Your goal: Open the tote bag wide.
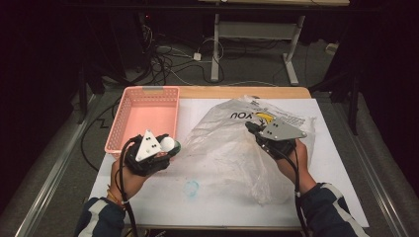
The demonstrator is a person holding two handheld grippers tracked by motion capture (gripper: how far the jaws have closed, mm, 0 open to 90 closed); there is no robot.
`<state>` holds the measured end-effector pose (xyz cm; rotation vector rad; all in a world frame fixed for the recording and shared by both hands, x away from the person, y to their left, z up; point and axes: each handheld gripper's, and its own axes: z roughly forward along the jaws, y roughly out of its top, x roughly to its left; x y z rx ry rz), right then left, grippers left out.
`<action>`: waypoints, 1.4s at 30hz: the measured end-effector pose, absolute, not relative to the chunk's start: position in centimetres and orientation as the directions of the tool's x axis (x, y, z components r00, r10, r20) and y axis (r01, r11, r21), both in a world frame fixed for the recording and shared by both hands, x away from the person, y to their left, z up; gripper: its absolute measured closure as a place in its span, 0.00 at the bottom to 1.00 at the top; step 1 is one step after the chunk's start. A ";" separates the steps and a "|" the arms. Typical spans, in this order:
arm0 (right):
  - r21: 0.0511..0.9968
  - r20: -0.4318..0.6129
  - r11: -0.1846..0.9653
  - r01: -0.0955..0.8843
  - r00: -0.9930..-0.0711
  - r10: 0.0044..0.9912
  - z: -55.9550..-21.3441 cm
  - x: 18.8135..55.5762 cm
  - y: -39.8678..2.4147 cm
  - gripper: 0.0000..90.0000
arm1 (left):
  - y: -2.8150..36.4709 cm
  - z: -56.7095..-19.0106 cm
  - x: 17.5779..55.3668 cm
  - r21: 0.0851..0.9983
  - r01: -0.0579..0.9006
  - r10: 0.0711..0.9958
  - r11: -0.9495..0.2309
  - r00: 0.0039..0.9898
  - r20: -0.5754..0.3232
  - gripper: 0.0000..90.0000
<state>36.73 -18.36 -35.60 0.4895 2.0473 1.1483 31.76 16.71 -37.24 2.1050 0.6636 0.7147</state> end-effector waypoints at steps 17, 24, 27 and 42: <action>0.841 -0.401 0.540 -0.018 -0.691 0.601 -36.3 36.7 -17.8 1.00 | 6.4 -40.7 31.7 0.735 0.076 0.430 -0.674 0.850 0.306 0.53; 0.849 -0.386 0.528 -0.026 -0.713 0.586 -36.3 36.7 -17.8 1.00 | 3.1 -41.8 33.0 0.731 0.063 0.393 -0.680 0.873 0.290 0.53; 0.850 -0.384 0.526 -0.025 -0.712 0.587 -36.3 36.6 -17.8 1.00 | 1.9 -42.4 33.9 0.724 0.062 0.389 -0.687 0.873 0.295 0.53; 0.831 -0.382 0.556 0.008 -0.718 0.581 -37.2 36.8 -17.5 1.00 | -0.3 -46.1 39.7 0.744 0.198 0.501 -0.638 0.841 0.206 0.53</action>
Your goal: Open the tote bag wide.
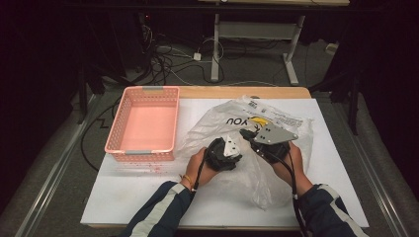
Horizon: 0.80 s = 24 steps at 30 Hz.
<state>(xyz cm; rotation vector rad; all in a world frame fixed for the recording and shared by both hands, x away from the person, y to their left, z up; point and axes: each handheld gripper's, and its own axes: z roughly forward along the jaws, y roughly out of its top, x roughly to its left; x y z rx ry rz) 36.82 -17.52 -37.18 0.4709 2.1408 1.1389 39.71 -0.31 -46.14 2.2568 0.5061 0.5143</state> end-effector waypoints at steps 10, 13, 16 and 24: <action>0.817 -0.385 0.576 0.024 -0.722 0.575 -37.7 36.8 -17.4 1.00 | 0.1 -44.7 37.8 0.725 0.145 0.505 -0.674 0.807 0.307 0.32; 0.813 -0.390 0.582 0.024 -0.720 0.574 -37.7 36.7 -17.5 1.00 | 1.1 -43.8 36.1 0.721 0.098 0.474 -0.686 0.812 0.341 0.32; 0.814 -0.388 0.580 0.026 -0.719 0.577 -37.6 36.7 -17.7 1.00 | 2.7 -42.8 34.2 0.726 0.048 0.453 -0.686 0.809 0.375 0.31; 0.813 -0.372 0.580 0.046 -0.725 0.579 -37.6 36.8 -18.2 1.00 | 10.2 -40.3 30.2 0.811 0.053 0.601 -0.582 0.701 0.385 0.28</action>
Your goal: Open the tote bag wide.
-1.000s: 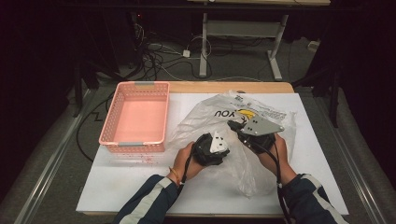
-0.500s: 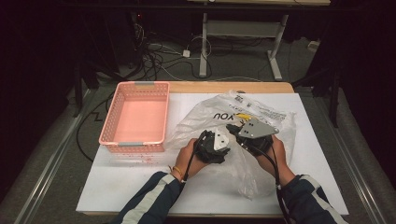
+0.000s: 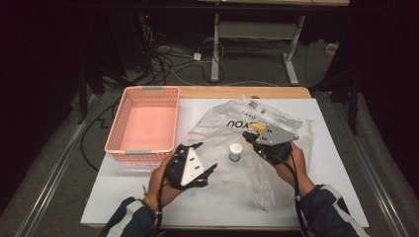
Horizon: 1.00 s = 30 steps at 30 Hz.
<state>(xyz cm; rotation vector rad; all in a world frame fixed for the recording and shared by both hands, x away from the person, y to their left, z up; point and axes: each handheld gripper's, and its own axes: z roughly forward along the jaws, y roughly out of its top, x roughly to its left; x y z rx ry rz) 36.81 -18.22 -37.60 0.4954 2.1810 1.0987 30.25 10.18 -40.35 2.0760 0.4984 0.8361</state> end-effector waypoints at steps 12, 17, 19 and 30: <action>0.797 -0.376 0.600 0.065 -0.724 0.578 -37.8 36.9 -19.2 1.00 | 13.9 -43.2 31.6 0.773 0.218 0.665 -0.595 0.674 0.322 0.28; 0.795 -0.369 0.603 0.071 -0.731 0.573 -37.7 36.9 -19.8 1.00 | 13.0 -44.1 33.1 0.734 0.274 0.665 -0.621 0.680 0.309 0.35; 0.795 -0.361 0.602 0.076 -0.738 0.570 -37.8 36.9 -19.9 1.00 | 12.8 -44.4 33.5 0.717 0.283 0.657 -0.637 0.686 0.312 0.43; 0.792 -0.342 0.605 0.081 -0.762 0.550 -38.1 36.6 -19.3 0.87 | 13.5 -44.8 33.8 0.677 0.310 0.643 -0.667 0.698 0.314 0.93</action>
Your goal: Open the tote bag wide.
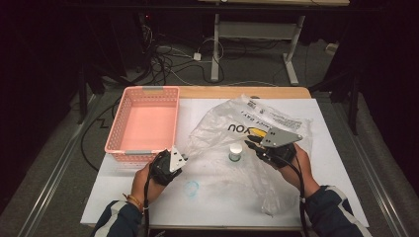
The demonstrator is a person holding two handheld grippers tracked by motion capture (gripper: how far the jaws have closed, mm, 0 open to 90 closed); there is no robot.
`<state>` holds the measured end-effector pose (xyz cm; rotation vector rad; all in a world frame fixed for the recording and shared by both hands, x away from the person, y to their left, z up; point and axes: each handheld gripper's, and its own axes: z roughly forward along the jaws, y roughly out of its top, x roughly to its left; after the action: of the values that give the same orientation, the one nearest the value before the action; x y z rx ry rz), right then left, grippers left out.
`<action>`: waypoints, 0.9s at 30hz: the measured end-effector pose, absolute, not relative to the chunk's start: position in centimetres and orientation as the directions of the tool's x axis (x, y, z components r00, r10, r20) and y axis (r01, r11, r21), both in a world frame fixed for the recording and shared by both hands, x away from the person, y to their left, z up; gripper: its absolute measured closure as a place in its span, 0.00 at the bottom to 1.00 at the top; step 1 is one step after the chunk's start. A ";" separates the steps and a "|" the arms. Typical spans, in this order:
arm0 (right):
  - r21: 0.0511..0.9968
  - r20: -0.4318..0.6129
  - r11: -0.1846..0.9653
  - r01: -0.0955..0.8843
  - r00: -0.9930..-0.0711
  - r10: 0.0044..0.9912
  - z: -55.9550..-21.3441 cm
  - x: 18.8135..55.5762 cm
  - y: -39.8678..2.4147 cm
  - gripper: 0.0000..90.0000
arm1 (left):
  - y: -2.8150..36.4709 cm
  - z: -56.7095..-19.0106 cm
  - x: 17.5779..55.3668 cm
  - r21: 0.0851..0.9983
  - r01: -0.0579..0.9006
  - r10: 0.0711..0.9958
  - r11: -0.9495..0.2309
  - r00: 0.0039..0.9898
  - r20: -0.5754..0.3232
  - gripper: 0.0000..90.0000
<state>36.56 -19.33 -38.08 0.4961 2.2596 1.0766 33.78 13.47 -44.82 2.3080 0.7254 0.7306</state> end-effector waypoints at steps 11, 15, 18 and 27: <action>0.874 -0.283 0.484 0.047 -0.761 0.584 -36.1 32.8 -22.2 0.51 | 13.3 -44.9 33.4 0.685 0.300 0.635 -0.665 0.710 0.305 0.93; 0.862 -0.284 0.506 0.045 -0.783 0.553 -37.0 30.2 -23.4 0.48 | 13.2 -45.0 33.3 0.680 0.298 0.630 -0.669 0.713 0.307 0.93; 0.849 -0.283 0.526 0.047 -0.801 0.528 -38.2 28.5 -24.4 0.44 | 13.1 -45.0 33.3 0.676 0.297 0.626 -0.674 0.715 0.311 0.93; 0.824 -0.232 0.565 0.043 -0.884 0.405 -40.5 23.7 -26.4 0.33 | 12.9 -45.2 33.5 0.678 0.305 0.631 -0.669 0.715 0.300 0.93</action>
<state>23.74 -26.39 -40.54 0.3631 2.4038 1.2506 33.51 12.86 -45.22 2.3129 0.7087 0.7029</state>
